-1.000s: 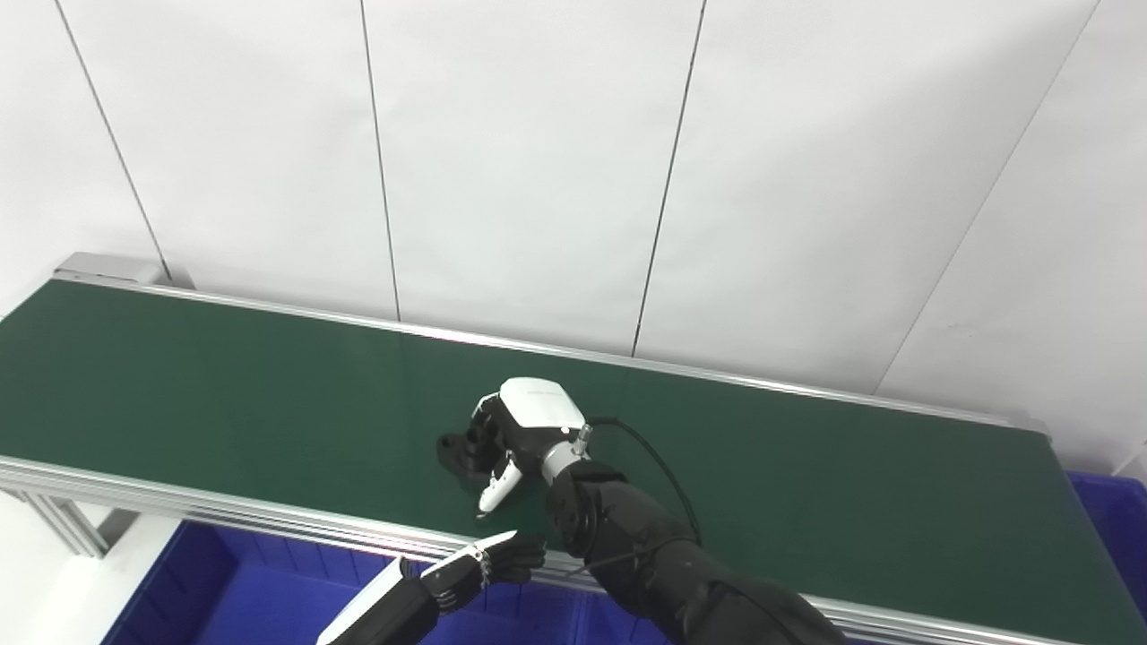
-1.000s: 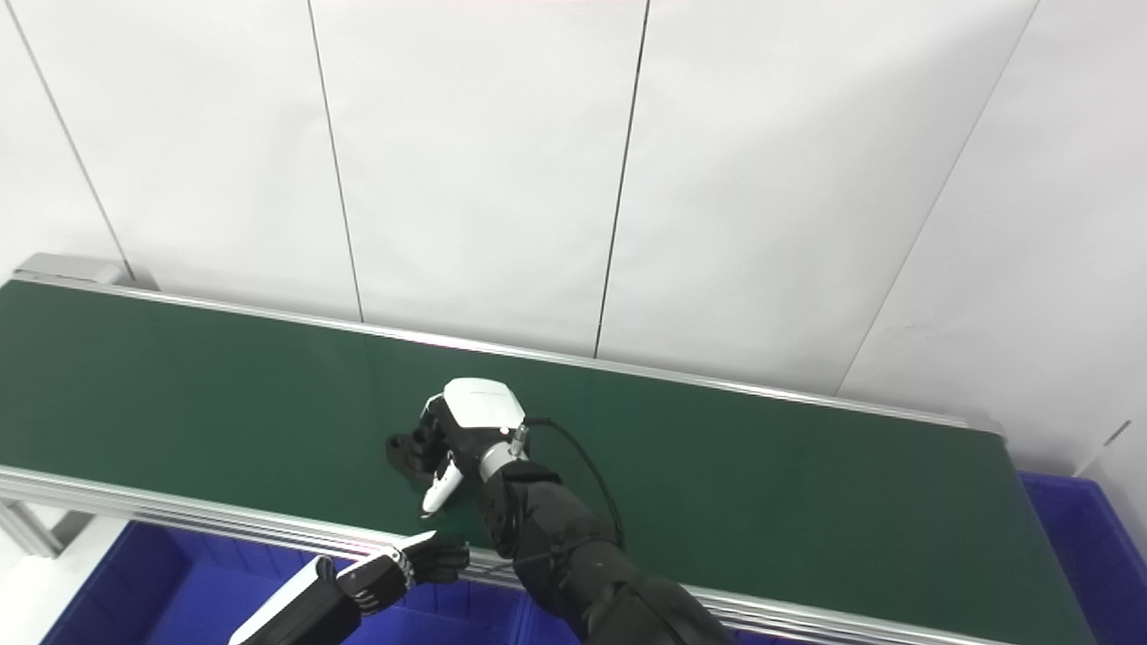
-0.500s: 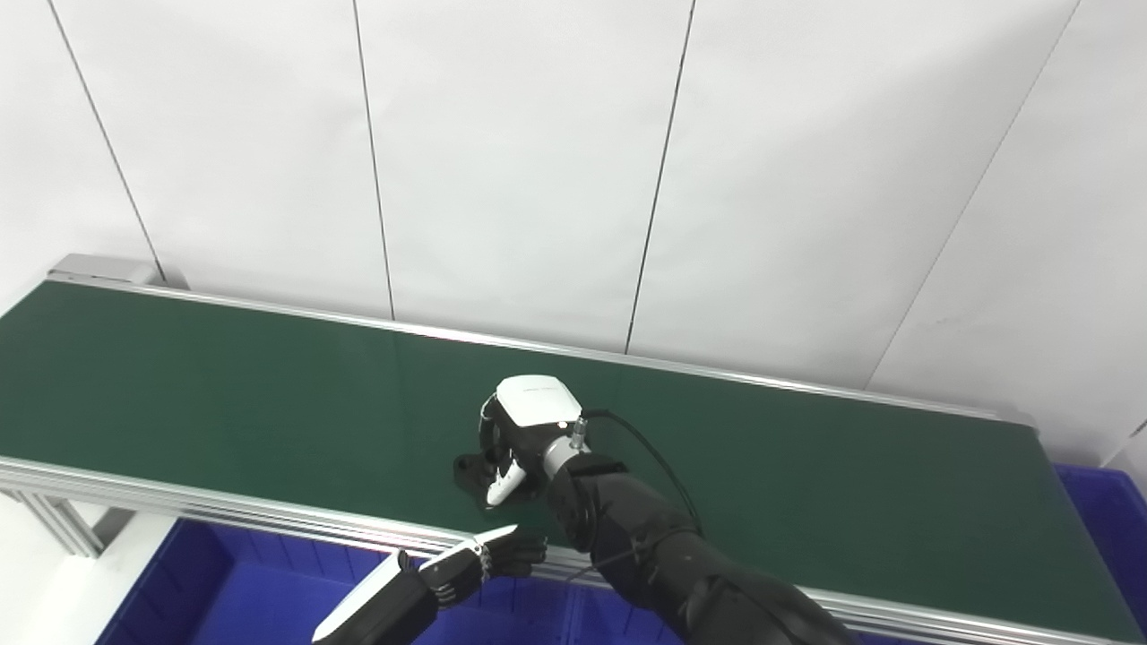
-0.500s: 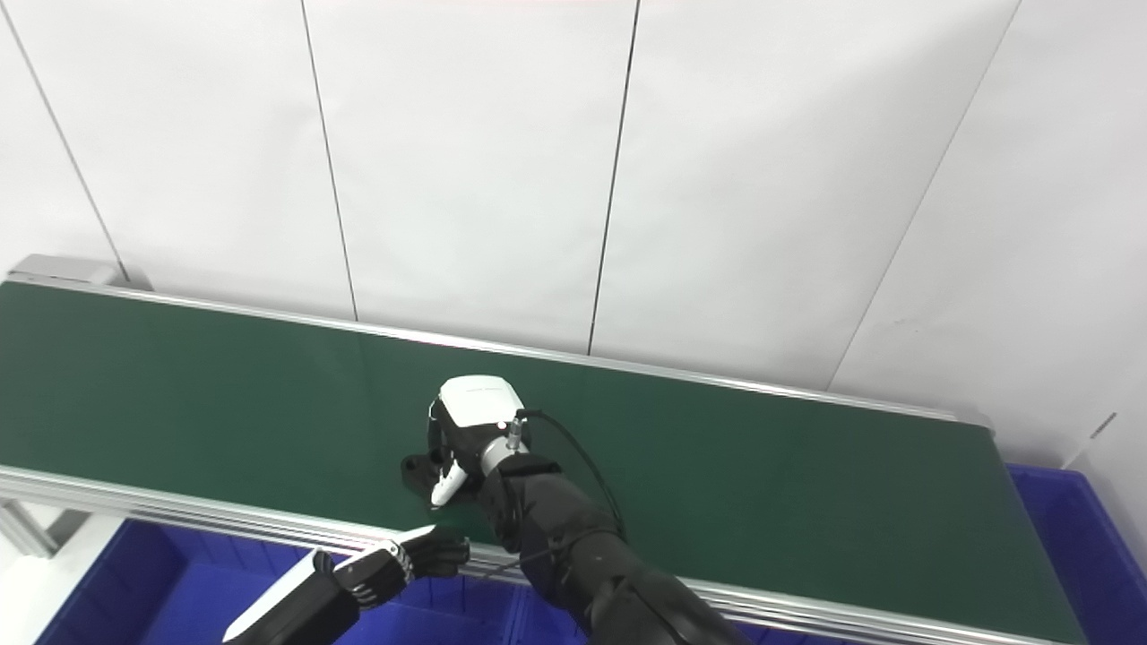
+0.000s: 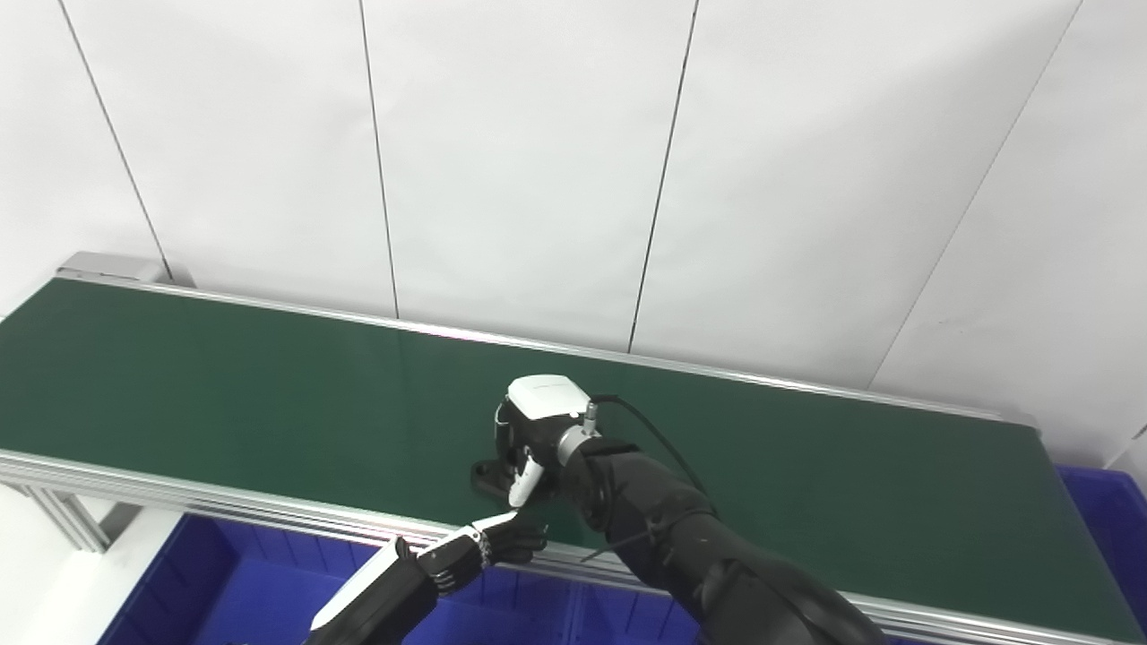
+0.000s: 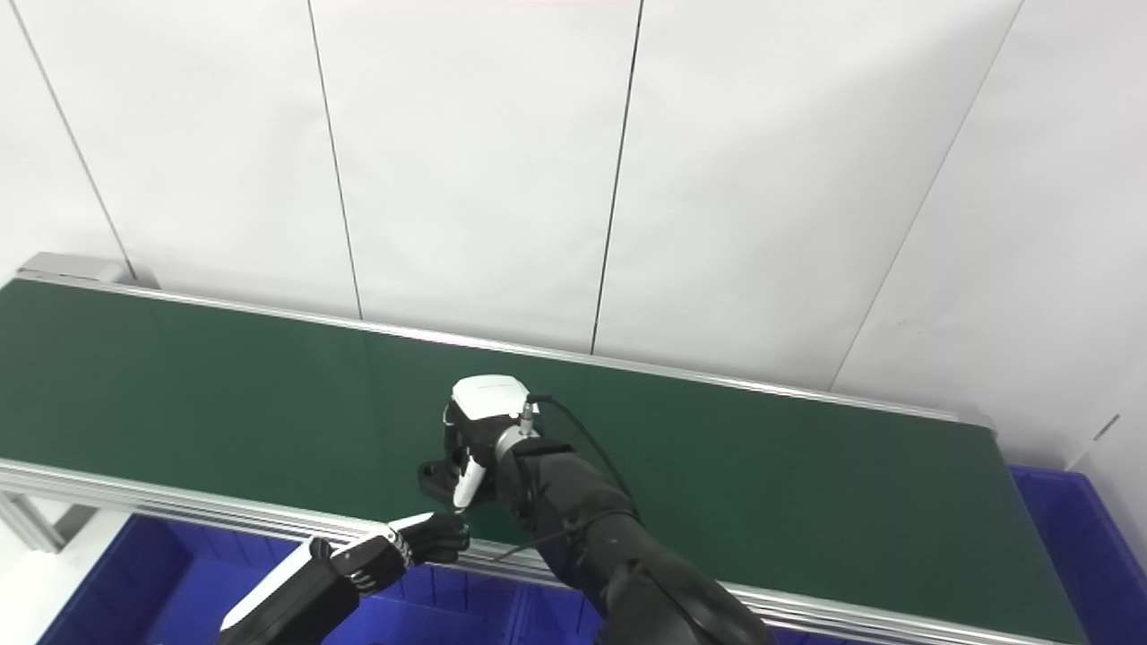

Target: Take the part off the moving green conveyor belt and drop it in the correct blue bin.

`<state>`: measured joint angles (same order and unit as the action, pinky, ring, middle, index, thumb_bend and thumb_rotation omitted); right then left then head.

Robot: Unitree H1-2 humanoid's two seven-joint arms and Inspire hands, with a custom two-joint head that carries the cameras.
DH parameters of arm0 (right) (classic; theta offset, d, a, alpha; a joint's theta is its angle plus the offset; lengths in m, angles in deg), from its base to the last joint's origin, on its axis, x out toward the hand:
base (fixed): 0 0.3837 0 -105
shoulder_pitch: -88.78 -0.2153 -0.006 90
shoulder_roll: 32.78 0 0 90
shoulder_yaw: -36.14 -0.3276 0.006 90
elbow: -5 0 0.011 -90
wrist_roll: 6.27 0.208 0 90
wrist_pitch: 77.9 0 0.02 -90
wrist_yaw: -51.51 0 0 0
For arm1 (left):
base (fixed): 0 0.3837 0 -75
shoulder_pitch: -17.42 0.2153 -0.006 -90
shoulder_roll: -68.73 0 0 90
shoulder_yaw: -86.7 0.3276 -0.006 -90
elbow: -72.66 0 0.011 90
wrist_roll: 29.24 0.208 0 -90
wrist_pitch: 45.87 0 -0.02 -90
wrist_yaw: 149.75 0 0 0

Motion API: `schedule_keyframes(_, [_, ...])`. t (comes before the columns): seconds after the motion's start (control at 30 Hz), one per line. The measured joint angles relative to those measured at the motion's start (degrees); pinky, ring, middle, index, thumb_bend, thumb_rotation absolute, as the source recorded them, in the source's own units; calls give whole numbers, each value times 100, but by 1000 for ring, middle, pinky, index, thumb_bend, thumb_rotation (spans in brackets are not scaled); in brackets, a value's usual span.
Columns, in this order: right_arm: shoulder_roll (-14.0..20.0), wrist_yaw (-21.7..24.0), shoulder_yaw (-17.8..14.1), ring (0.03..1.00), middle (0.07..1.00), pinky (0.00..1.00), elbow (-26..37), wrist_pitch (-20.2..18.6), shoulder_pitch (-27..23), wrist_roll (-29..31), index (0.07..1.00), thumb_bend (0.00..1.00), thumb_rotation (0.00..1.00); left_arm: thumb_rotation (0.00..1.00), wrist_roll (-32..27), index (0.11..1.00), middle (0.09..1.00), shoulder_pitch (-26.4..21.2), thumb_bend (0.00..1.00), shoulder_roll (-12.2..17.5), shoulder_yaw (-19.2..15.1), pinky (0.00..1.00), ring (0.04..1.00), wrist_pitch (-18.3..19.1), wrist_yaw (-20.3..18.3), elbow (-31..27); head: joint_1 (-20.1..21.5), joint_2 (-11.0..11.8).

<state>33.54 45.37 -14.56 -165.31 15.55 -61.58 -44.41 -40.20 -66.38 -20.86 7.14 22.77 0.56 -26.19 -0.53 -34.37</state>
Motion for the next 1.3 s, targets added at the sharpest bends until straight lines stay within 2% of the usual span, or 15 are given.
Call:
schedule_keyframes(0.13, [134, -128, -155, 253, 479, 188, 73, 180, 100, 137, 464, 530, 0, 564, 2, 884, 898, -75, 538, -46, 21, 849, 877, -16, -8, 208, 158, 26])
schedule_keyframes(0.17, [157, -145, -195, 208, 473, 147, 89, 209, 108, 161, 336, 548, 0, 569, 1, 886, 898, -93, 541, -56, 32, 852, 878, -19, -11, 225, 219, 26])
schedule_keyframes(0.2, [193, -157, -255, 193, 471, 132, 139, 232, 129, 186, 292, 554, 0, 571, 0, 886, 898, -119, 543, -63, 48, 853, 878, -23, -20, 237, 220, 26])
schedule_keyframes(0.27, [286, -159, -363, 169, 470, 112, 275, 260, 208, 267, 267, 562, 0, 581, 0, 886, 895, -194, 548, -80, 77, 848, 875, -59, -41, 315, 281, 44])
schedule_keyframes(0.37, [452, -94, -468, 160, 469, 102, 564, 268, 332, 327, 265, 564, 0, 589, -1, 884, 894, -266, 551, -83, 82, 846, 873, -92, -51, 436, 316, 44])
schedule_keyframes(0.47, [628, -43, -566, 148, 270, 92, 920, 267, 451, 338, 255, 704, 0, 580, -1, 882, 893, -315, 551, -88, 90, 845, 872, -168, -59, 557, 378, 79])
schedule_keyframes(0.53, [768, -22, -663, 158, 232, 105, 1248, 260, 517, 364, 260, 758, 0, 577, -1, 881, 895, -334, 550, -89, 94, 846, 874, -200, -62, 632, 457, 88])
schedule_keyframes(0.73, [1290, 105, -981, 177, 240, 124, 2481, 146, 815, 388, 264, 760, 0, 572, -2, 886, 901, -500, 531, -95, 105, 845, 878, -276, -93, 900, 571, 123])
schedule_keyframes(0.9, [1562, 253, -1124, 181, 243, 130, 3393, -151, 1196, 323, 273, 768, 0, 583, 2, 885, 902, -646, 536, -152, 82, 837, 873, -317, -227, 1052, 764, 184])
schedule_keyframes(1.1, [1820, 482, -1252, 165, 232, 112, 4459, -452, 1522, 161, 267, 730, 0, 597, 9, 885, 898, -748, 540, -341, -13, 829, 868, -329, -382, 1250, 957, 211])
schedule_keyframes(1.3, [2044, 744, -1374, 157, 224, 105, 5398, -738, 1898, 23, 257, 751, 0, 587, 6, 888, 900, -843, 529, -488, -181, 833, 870, -344, -593, 1550, 1081, 229])
